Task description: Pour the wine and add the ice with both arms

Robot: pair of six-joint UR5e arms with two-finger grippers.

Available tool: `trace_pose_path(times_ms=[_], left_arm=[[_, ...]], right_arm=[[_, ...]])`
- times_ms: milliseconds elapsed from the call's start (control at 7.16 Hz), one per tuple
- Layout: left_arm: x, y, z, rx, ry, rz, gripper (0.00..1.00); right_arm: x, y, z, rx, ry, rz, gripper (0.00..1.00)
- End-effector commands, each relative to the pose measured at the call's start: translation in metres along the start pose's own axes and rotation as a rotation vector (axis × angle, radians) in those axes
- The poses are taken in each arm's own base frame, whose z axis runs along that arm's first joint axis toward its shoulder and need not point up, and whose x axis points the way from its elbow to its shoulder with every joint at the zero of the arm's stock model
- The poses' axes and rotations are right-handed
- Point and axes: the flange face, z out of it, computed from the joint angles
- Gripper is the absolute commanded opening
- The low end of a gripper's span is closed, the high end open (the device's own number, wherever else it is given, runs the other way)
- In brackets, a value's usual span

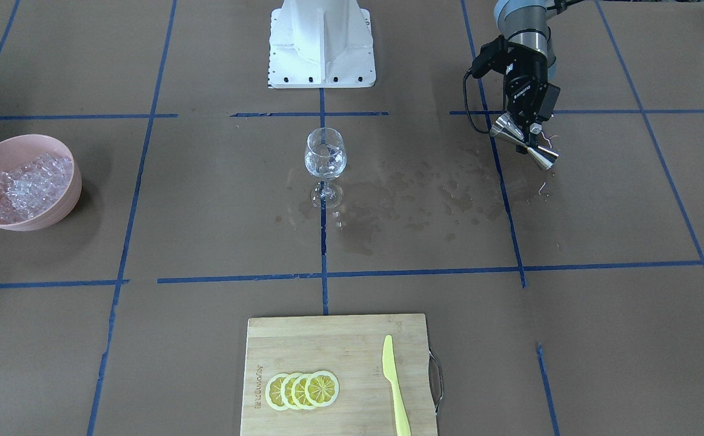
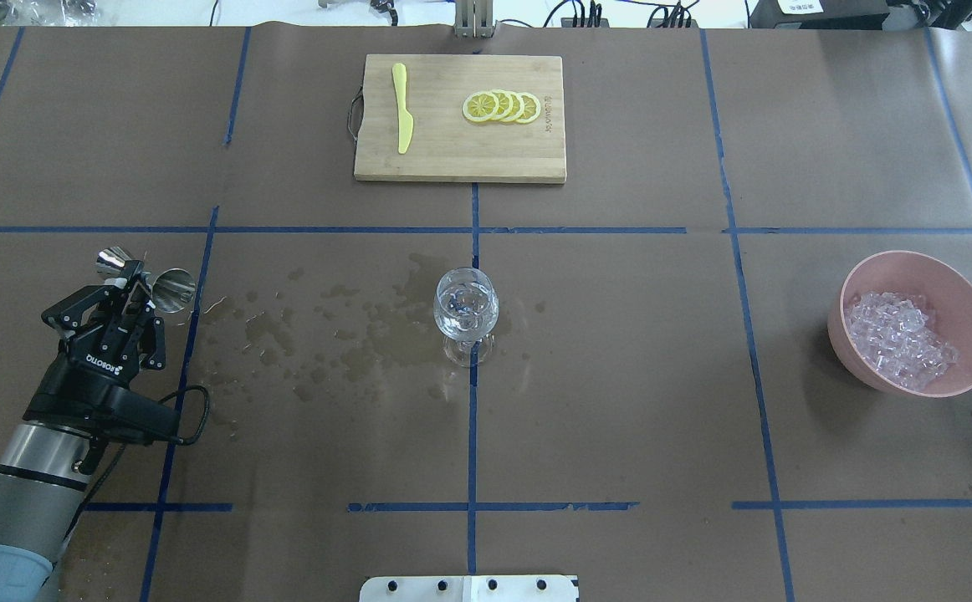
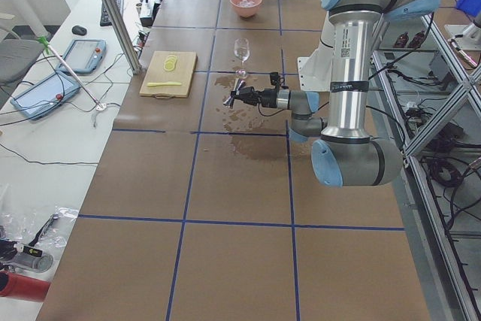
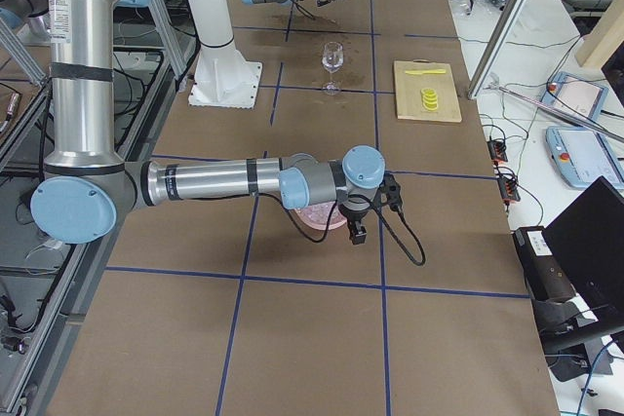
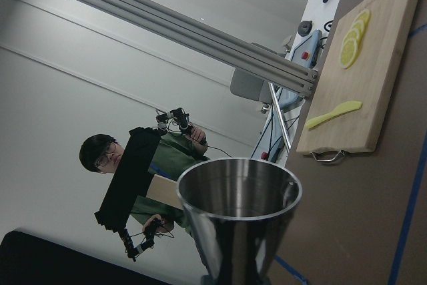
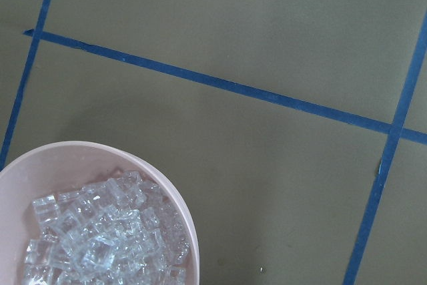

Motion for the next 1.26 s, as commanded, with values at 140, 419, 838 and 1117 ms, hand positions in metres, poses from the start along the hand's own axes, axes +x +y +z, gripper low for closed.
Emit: trace_pose_path(times_ms=[140,419,838,1117], left_arm=[[-0.010,0.005,-0.004,0.024,-0.017,-0.096,0.00],[-0.014,0.005,-0.005,0.036,-0.021,-0.256,0.00],[-0.012,-0.007,-0.005,0.052,-0.014,-0.439,0.00],[-0.009,-0.020,-0.002,0.081,0.018,-0.594,0.00]], right_arm=[[-0.001,0.000,-0.001,0.001,-0.001,-0.002,1.00],[-0.001,0.001,-0.001,0.001,-0.001,0.000,1.00],[-0.001,0.002,-0.001,0.002,-0.001,0.001,1.00],[-0.001,0.003,-0.001,0.001,-0.001,0.002,1.00]])
